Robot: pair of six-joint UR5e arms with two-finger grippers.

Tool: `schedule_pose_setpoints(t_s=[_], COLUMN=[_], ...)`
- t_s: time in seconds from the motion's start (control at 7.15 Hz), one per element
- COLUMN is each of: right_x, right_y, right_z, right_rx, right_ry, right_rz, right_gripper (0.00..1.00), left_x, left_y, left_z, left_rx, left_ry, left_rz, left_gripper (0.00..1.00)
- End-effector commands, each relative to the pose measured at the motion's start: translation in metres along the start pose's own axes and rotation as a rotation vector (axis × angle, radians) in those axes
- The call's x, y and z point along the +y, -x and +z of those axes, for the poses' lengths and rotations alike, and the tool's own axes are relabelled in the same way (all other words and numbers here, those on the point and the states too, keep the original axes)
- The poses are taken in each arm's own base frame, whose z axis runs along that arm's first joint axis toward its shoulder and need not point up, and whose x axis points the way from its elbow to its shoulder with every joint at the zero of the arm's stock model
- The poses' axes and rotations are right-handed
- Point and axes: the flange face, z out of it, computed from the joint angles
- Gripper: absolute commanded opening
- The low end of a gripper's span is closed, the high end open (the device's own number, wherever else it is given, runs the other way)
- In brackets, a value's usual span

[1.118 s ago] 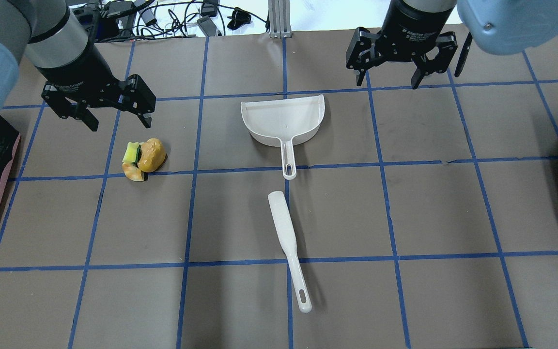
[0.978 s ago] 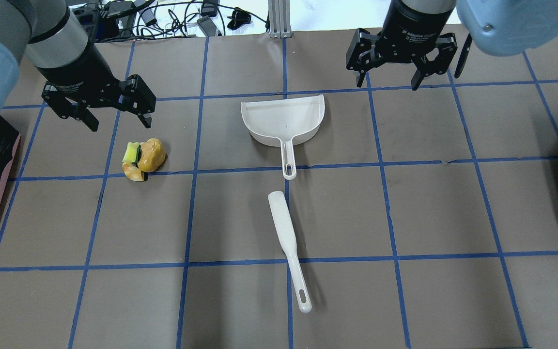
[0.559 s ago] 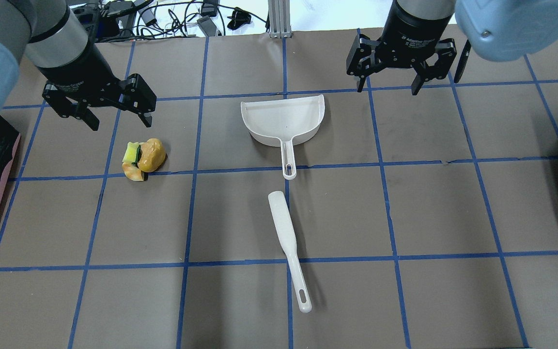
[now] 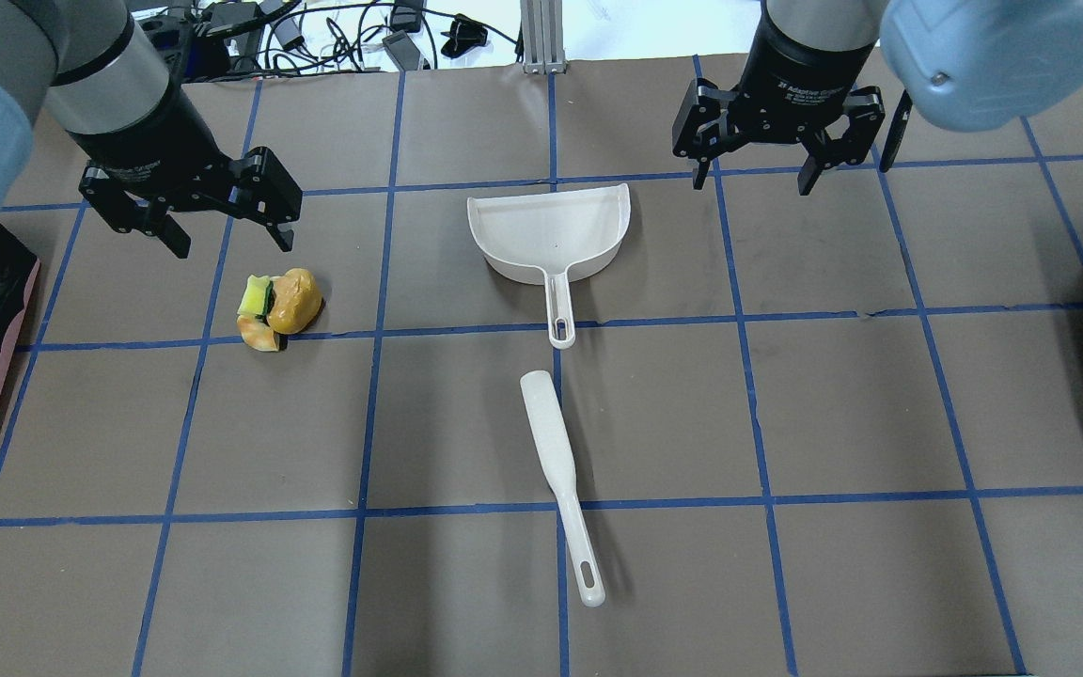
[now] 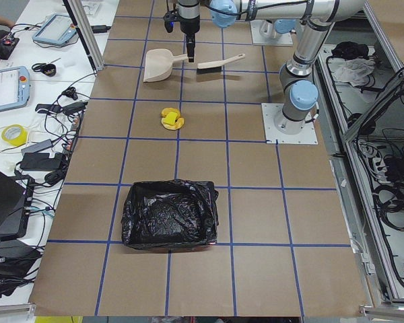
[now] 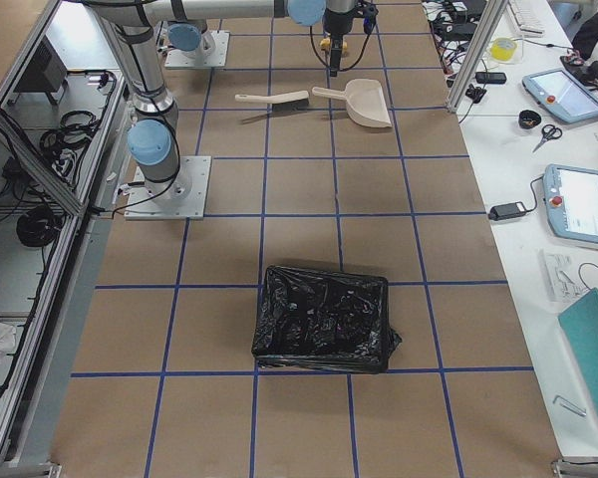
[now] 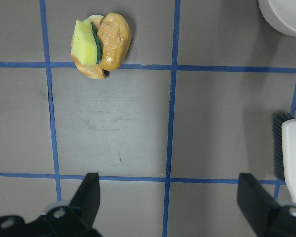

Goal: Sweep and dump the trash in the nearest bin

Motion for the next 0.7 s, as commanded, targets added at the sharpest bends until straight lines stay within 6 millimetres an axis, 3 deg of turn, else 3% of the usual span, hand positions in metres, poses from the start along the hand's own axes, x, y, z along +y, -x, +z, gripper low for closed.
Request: schedule_pose_setpoints(t_s=[0.0,0.56], right_x=[0.0006,0.0001], right_y=[0.0,-0.0003], right_z=[0.0019,0.0052], right_rx=[-0.001,0.003], right_ry=[0.003,0.01], right_rz=[0.003,0.002], right_gripper=[1.0,1.0], left_x=[0.0009,-0.0046], left_y=[0.0001,0.0095], left_z=[-0.0006,0.0011], left_rx=[-0.001,-0.004], left_ry=[0.001,0.0], left_rz=[0.001,-0.016], left_gripper=[1.0,1.0])
